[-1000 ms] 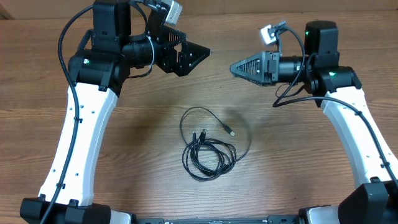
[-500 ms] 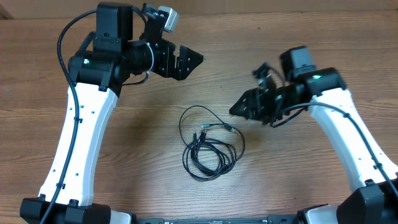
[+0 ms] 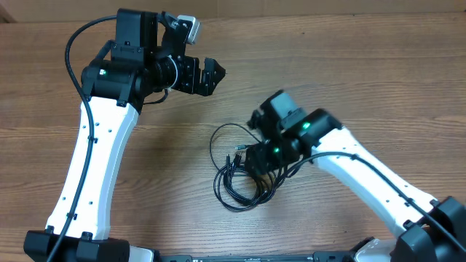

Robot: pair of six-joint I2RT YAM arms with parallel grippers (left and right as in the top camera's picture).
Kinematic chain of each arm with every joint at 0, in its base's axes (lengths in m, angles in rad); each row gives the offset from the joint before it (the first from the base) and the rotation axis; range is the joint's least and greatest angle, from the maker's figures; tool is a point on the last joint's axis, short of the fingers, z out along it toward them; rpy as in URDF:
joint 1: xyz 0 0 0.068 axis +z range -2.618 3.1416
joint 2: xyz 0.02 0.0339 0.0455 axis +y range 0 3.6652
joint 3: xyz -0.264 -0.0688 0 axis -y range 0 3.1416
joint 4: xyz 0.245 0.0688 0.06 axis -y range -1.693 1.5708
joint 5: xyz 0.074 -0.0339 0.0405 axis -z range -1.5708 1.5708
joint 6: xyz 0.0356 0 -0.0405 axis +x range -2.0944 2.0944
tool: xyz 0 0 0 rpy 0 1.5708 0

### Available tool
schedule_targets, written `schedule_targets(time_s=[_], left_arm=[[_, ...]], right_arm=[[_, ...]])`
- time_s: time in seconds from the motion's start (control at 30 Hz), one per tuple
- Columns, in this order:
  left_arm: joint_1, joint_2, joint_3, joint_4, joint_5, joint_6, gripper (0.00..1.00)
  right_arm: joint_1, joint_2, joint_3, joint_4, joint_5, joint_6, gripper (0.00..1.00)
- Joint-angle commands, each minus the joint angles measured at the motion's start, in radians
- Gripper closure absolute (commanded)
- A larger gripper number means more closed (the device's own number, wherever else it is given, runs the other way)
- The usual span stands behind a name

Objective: Untangle cables
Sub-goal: 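Reach the right gripper down onto the cable pile and grasp it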

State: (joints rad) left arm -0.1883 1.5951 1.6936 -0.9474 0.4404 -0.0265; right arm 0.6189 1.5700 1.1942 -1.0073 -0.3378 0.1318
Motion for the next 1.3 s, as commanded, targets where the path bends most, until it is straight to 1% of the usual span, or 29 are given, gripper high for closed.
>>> schedule_targets(time_s=[0.0, 0.1, 0.23, 0.27, 0.3, 0.33, 0.37, 0.43, 0.67, 0.7, 0.77, 1.0, 1.07, 1.2, 1.27], left_arm=[[-0.004, -0.009, -0.023, 0.001, -0.118, -0.068, 0.00], [-0.002, -0.002, -0.025, -0.004, -0.190, -0.109, 0.00], [-0.002, 0.002, -0.025, -0.007, -0.189, -0.108, 0.00], [-0.002, 0.002, -0.025, -0.006, -0.189, -0.108, 0.00], [-0.002, 0.002, -0.025, -0.006, -0.189, -0.108, 0.00], [-0.002, 0.002, -0.025, -0.005, -0.189, -0.108, 0.00], [-0.002, 0.002, -0.025, -0.006, -0.189, -0.107, 0.00], [-0.002, 0.002, -0.025, -0.007, -0.187, -0.100, 0.01], [-0.002, 0.002, -0.025, -0.018, -0.185, -0.082, 0.00], [-0.002, 0.002, -0.025, -0.020, -0.185, -0.081, 0.00], [-0.002, 0.002, -0.025, -0.021, -0.185, -0.074, 0.00], [-0.002, 0.002, -0.025, -0.022, -0.185, -0.074, 0.00], [-0.002, 0.002, -0.025, -0.021, -0.185, -0.074, 0.00], [-0.002, 0.002, -0.025, -0.025, -0.184, -0.074, 0.00], [-0.002, 0.002, -0.025, -0.025, -0.184, -0.074, 0.00]], right_arm=[[0.060, -0.002, -0.072, 0.086, 0.031, 0.024, 0.41], [0.111, -0.002, -0.146, 0.210, 0.031, 0.024, 0.41], [0.164, -0.002, -0.240, 0.372, 0.035, 0.042, 0.41], [0.174, 0.002, -0.267, 0.422, 0.051, 0.067, 0.43], [0.181, 0.005, -0.294, 0.469, 0.073, 0.088, 0.47], [0.185, 0.008, -0.308, 0.494, 0.083, 0.097, 0.48], [0.187, 0.021, -0.341, 0.557, 0.112, 0.108, 0.48], [0.187, 0.039, -0.359, 0.597, 0.121, 0.108, 0.48], [0.201, 0.151, -0.365, 0.653, 0.108, 0.108, 0.48], [0.206, 0.158, -0.365, 0.661, 0.092, 0.108, 0.50], [0.221, 0.159, -0.365, 0.661, 0.084, 0.113, 0.51], [0.279, 0.160, -0.365, 0.659, 0.082, 0.135, 0.50], [0.294, 0.160, -0.365, 0.662, 0.082, 0.160, 0.47], [0.304, 0.160, -0.365, 0.673, 0.082, 0.192, 0.46], [0.304, 0.160, -0.365, 0.673, 0.082, 0.199, 0.44]])
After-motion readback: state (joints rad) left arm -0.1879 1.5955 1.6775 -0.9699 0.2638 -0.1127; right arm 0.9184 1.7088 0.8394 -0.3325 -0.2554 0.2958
